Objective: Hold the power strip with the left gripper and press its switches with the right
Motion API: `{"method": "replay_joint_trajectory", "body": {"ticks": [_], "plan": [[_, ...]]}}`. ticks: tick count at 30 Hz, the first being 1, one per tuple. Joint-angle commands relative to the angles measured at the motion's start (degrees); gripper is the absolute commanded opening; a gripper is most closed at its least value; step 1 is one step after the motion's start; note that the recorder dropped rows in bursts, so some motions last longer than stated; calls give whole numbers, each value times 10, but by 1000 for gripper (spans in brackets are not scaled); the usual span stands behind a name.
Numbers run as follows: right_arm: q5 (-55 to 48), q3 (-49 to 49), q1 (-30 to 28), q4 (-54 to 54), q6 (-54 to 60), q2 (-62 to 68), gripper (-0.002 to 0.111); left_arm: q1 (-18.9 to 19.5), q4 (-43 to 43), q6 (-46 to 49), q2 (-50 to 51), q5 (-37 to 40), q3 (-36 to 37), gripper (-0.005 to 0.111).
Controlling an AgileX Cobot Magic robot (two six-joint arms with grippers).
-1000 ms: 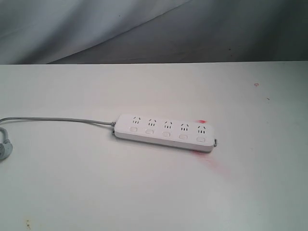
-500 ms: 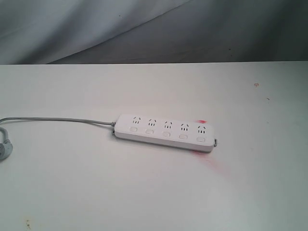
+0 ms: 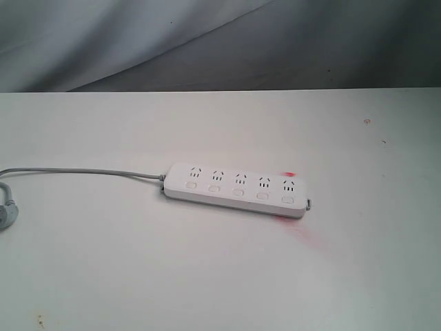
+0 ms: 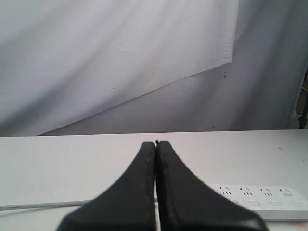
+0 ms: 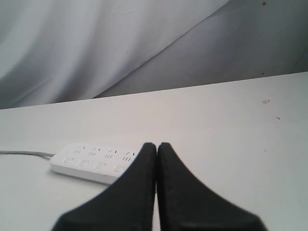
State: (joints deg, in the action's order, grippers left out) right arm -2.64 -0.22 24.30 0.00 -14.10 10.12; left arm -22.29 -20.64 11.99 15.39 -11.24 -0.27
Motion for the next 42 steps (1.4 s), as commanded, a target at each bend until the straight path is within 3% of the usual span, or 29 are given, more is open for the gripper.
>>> {"method": "replay_joint_trajectory", "body": {"ticks": [1,14,20,24,27,29,31,35,42], "plan": [[-1,2,-3,-6,4,2,0,-3,1,1,-4,-5,3,0],[-1,2,-3,-4,3,2,0,-3,1,5,-4,-5,3,0],[-1,2,-3,-4,3,2,0,-3,2,4,-94,-3,3,0],[-1,2,-3,-4,3,2,0,-1,111,-15,-136,75,3,0],[-1,2,-3,-4,3,2,0,28,108,-17,-146,116,3,0],[-1,2,-3,-4,3,2,0,90,109,-30,-154,148,3,0],[-1,2,-3,-4,3,2,0,117,124,-46,-154,166,3,0],[-1,2,-3,-4,3,2,0,127,222,-148,-154,188,3,0],[-1,2,-3,-4,3,2,0,163,183,-115,-154,190,3,0]]}}
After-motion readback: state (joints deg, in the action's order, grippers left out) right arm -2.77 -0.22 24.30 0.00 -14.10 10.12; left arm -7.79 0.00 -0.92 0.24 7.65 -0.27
